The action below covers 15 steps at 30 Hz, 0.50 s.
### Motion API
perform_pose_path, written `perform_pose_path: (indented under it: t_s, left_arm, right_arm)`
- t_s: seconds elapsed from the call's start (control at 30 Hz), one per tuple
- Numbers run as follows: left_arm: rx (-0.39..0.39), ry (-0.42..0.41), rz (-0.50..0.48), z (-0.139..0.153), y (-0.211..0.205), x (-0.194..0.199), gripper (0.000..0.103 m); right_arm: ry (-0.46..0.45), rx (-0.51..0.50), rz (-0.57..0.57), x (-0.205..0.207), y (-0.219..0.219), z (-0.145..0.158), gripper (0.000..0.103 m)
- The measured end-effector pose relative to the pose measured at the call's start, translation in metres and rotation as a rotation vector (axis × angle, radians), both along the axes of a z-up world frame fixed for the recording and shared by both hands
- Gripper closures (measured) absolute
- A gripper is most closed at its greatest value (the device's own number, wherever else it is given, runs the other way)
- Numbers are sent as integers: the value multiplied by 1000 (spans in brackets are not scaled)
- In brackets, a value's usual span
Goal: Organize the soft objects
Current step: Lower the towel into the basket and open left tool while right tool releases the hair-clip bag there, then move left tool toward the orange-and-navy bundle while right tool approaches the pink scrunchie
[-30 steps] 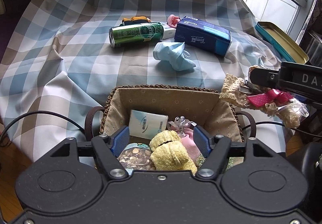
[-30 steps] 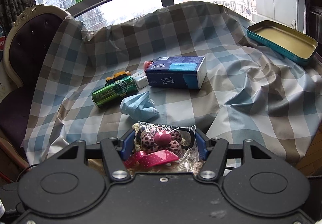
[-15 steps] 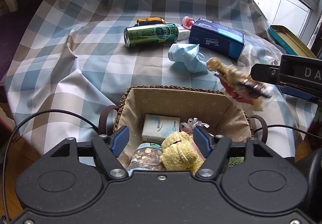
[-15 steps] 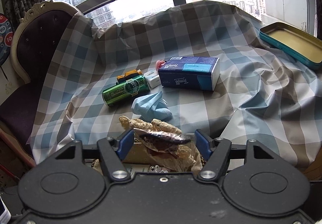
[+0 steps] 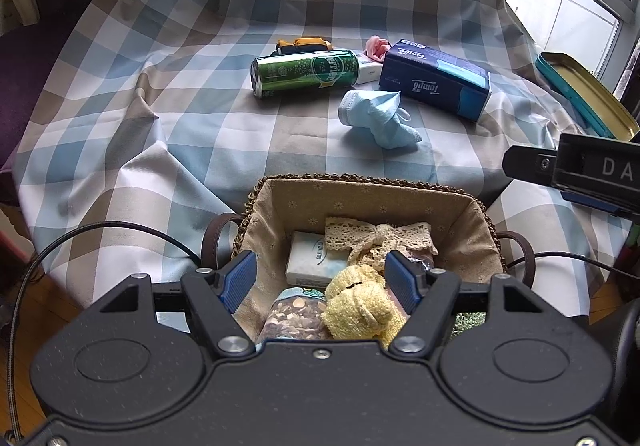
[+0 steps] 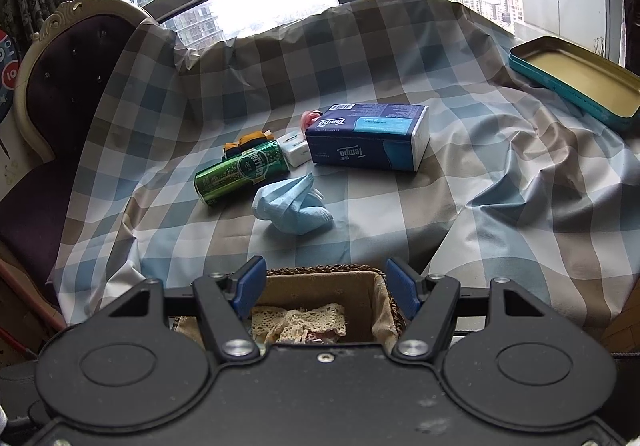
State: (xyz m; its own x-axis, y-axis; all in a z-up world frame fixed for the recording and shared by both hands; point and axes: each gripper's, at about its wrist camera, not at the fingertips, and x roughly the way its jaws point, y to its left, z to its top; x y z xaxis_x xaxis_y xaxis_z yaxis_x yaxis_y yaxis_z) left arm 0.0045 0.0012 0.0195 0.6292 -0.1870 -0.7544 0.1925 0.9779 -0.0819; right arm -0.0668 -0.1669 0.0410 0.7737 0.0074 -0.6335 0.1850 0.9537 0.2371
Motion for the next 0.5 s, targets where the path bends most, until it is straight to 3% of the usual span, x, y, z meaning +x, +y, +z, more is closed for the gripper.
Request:
perform_pose_path:
  t_s: [0.5]
  left_arm:
    - [1,0,2,-1,1,2,36]
  right_arm:
    - [37,-4,4,6,1,-9,36]
